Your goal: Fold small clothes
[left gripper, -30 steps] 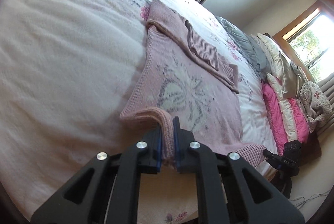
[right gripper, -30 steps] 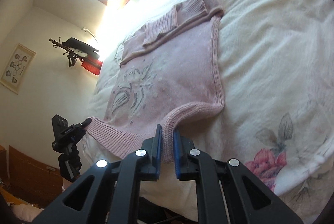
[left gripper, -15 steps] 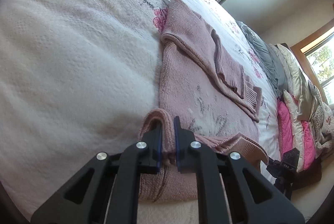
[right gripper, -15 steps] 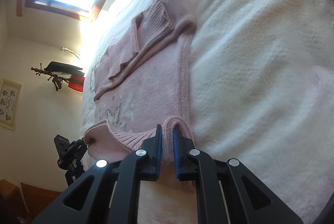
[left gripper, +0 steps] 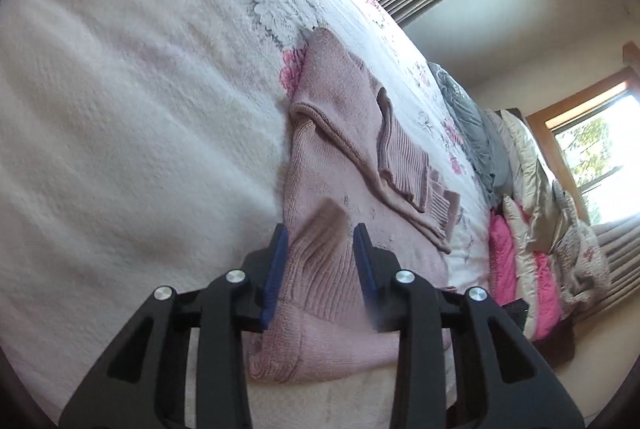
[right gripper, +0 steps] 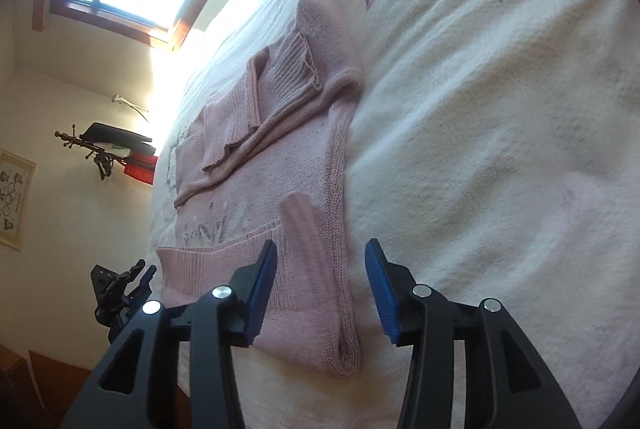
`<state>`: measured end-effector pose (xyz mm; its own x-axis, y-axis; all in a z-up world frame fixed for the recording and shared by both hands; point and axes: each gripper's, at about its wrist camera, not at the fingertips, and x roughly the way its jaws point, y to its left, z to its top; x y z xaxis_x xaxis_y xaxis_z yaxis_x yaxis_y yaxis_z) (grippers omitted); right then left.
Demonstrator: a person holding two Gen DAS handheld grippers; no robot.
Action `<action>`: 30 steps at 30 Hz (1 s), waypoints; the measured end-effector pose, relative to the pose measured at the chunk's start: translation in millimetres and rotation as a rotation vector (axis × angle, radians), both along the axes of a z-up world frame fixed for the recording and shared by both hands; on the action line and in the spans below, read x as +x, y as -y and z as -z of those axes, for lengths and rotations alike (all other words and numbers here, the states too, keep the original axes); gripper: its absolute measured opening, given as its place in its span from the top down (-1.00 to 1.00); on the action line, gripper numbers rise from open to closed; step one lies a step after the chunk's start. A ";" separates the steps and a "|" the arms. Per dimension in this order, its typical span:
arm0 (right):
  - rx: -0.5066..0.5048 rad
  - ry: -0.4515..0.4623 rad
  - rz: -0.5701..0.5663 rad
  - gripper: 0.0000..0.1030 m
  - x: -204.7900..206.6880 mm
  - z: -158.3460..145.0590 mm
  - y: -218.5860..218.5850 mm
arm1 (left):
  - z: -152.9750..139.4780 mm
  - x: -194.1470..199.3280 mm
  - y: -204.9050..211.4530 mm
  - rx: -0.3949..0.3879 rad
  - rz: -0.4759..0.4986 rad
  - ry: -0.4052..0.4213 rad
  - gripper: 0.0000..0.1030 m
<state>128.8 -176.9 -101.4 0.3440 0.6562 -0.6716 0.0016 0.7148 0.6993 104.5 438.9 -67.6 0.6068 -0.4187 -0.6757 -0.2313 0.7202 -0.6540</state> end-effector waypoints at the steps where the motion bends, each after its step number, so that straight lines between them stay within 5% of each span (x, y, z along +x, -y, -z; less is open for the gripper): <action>1: -0.014 0.013 -0.009 0.09 -2.1 -4.1 -0.7 | -6.1 -0.6 1.4 0.028 0.004 0.016 0.37; 4: -0.056 0.047 -0.043 0.09 -6.5 -14.6 -8.2 | -19.1 2.6 11.6 0.126 0.047 0.054 0.26; 11: -0.160 0.111 -0.119 0.09 -5.9 -30.2 -31.2 | -0.4 35.2 46.6 0.391 0.188 -0.026 0.01; 15: -0.217 0.132 -0.161 0.08 -2.7 -33.6 -44.2 | 17.9 47.2 54.9 0.444 0.237 -0.063 0.02; 21: -0.276 0.154 -0.200 0.05 9.4 -32.5 -57.7 | 21.7 43.1 70.9 0.539 0.269 -0.056 0.73; 30: -0.396 0.181 -0.282 -0.07 29.0 -20.0 -80.1 | -10.8 17.4 81.8 0.538 0.284 0.066 0.82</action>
